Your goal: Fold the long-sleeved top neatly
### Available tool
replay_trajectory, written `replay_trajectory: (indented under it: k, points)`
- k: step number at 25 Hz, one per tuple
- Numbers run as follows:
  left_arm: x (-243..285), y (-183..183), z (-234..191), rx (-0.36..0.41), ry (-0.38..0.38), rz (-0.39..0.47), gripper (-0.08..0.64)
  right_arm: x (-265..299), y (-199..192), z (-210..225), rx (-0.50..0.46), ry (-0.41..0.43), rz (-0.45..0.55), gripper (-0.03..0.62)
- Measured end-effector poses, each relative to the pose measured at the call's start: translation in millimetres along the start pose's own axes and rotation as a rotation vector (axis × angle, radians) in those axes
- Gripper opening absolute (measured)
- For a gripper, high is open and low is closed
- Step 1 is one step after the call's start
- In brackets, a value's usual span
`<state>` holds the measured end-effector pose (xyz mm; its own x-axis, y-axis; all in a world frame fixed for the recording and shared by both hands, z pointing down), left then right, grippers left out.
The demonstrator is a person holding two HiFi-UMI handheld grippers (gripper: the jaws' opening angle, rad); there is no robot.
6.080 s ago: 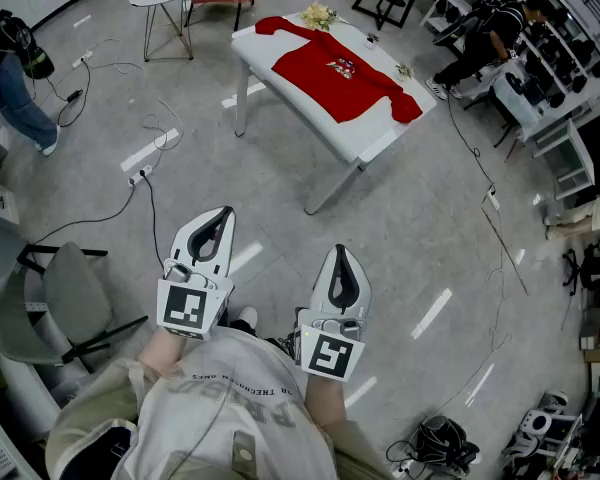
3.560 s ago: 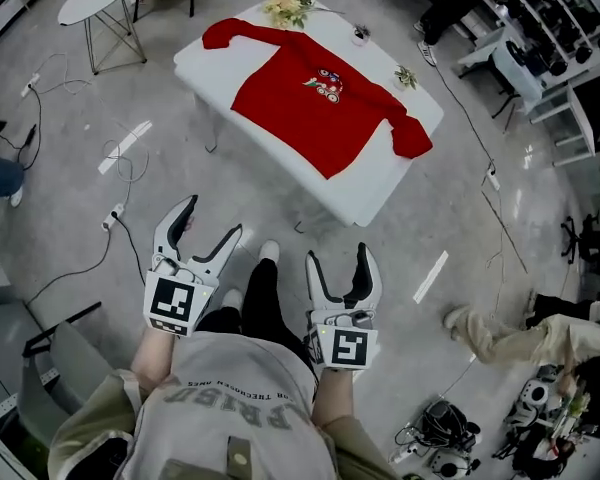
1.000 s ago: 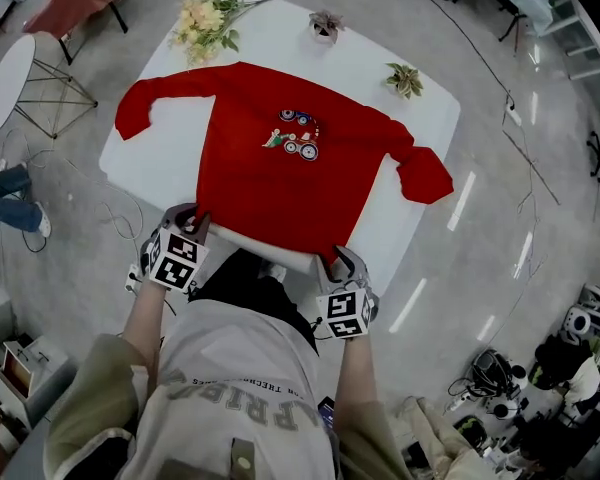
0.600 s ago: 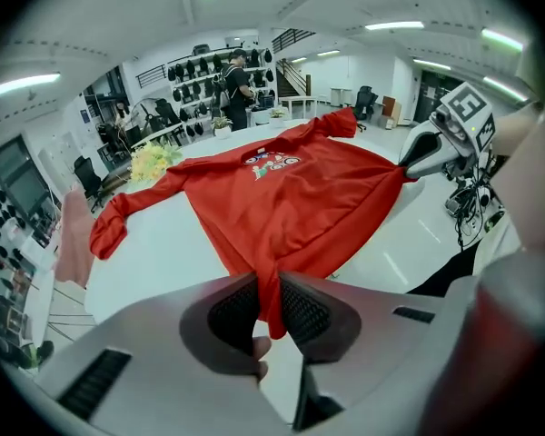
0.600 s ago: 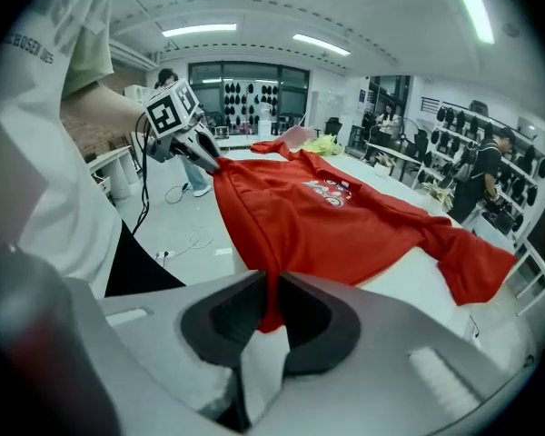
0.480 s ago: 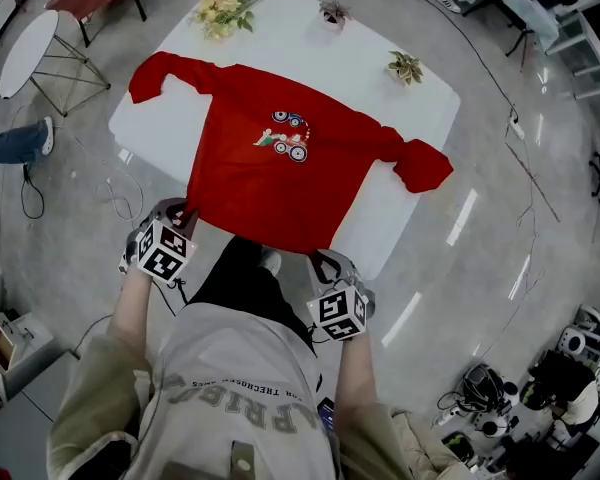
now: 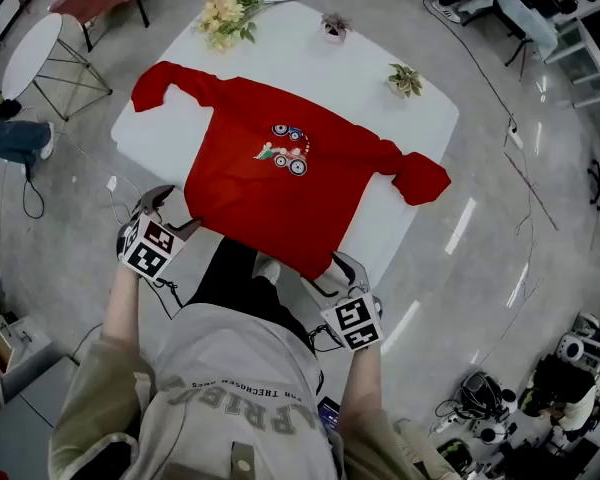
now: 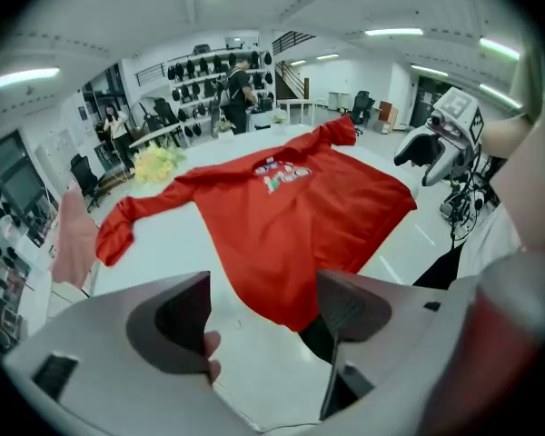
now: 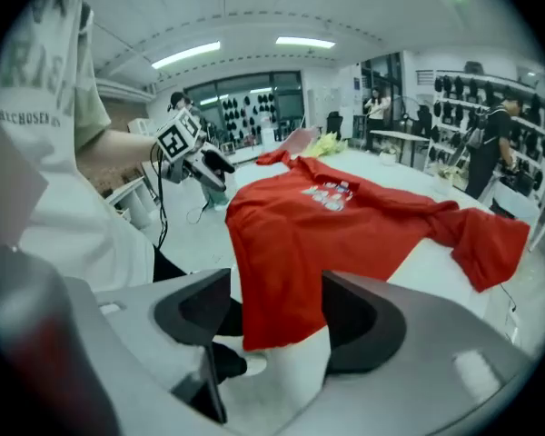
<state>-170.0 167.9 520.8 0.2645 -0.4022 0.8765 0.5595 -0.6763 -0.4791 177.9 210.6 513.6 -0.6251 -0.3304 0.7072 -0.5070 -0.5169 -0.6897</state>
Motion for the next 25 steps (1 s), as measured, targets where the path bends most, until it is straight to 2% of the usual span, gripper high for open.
replay_trajectory:
  k: [2, 5, 8, 10, 13, 17, 19, 21, 24, 25]
  points:
    - [-5, 26, -21, 0.058, 0.05, 0.055, 0.348, -9, 24, 22, -0.005, -0.066, 0.075, 0.302]
    - [7, 67, -48, 0.212, 0.092, 0.084, 0.347, -4, 60, 58, -0.068, -0.179, 0.118, 0.302]
    - [36, 105, -68, 0.347, 0.071, 0.065, 0.347, 14, 89, 93, -0.133, -0.273, 0.095, 0.302]
    - [55, 129, -79, 0.41, 0.043, 0.062, 0.347, 33, 104, 113, -0.185, -0.318, 0.058, 0.302]
    - [83, 155, -95, 0.482, 0.01, 0.056, 0.347, 63, 120, 135, -0.237, -0.332, -0.007, 0.301]
    - [116, 171, -113, 0.589, -0.023, 0.002, 0.34, 101, 128, 156, -0.248, -0.315, -0.102, 0.301]
    - [126, 175, -120, 0.613, -0.025, 0.001, 0.298, 116, 126, 162, -0.272, -0.302, -0.167, 0.298]
    - [132, 178, -127, 0.628, -0.018, 0.014, 0.214, 127, 123, 167, -0.297, -0.299, -0.23, 0.283]
    - [135, 183, -136, 0.669, -0.003, 0.044, 0.118, 128, 125, 174, -0.299, -0.329, -0.258, 0.163]
    - [134, 185, -139, 0.678, 0.008, 0.067, 0.076, 126, 128, 176, -0.292, -0.343, -0.25, 0.102]
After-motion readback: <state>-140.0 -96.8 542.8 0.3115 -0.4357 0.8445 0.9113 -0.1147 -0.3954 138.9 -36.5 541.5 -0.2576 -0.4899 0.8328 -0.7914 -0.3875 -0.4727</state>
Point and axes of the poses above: the fingertips, and each gripper's own axes: x forward along the fingers, z to its right, y out of its top, the point moved 8 cm from there along -x, backward along the fingers, and after that the axes turned 2 degrees about -y, right-handed, at the moved point
